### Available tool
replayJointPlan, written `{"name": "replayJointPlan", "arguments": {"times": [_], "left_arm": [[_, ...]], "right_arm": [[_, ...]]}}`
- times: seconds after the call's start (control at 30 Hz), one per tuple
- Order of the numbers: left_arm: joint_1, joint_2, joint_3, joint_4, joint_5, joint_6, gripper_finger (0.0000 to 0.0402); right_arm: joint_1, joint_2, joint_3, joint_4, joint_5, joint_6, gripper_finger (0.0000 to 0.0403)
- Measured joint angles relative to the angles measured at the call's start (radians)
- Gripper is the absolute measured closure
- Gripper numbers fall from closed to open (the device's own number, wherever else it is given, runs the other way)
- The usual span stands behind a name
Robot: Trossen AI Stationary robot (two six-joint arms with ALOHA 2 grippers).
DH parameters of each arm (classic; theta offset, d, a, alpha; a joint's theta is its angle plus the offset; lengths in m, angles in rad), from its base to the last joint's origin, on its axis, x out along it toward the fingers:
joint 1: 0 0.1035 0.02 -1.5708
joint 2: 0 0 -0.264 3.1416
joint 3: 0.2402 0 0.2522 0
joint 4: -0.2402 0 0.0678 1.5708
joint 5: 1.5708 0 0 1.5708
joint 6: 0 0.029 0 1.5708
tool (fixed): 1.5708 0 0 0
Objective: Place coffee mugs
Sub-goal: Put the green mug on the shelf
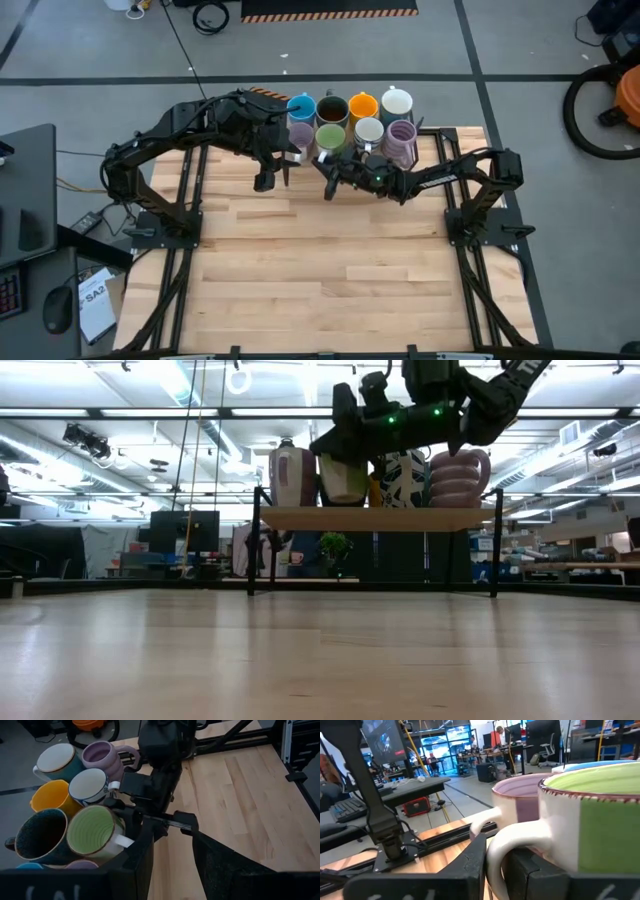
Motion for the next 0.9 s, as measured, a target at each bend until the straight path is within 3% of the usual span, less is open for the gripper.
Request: {"name": "replayJointPlan", "arguments": {"times": [0.43, 0.9], "left_arm": [[0.0, 0.0, 0.0, 0.0, 0.0, 0.0, 0.026], [0.0, 0.0, 0.0, 0.0, 0.0, -0.001, 0.026]], "right_arm": [[-0.001, 0.0, 0.001, -0.024, -0.002, 0.001, 0.0302], [-0.001, -0.001, 0.0, -0.071, -0.004, -0.019, 0.0347]]}}
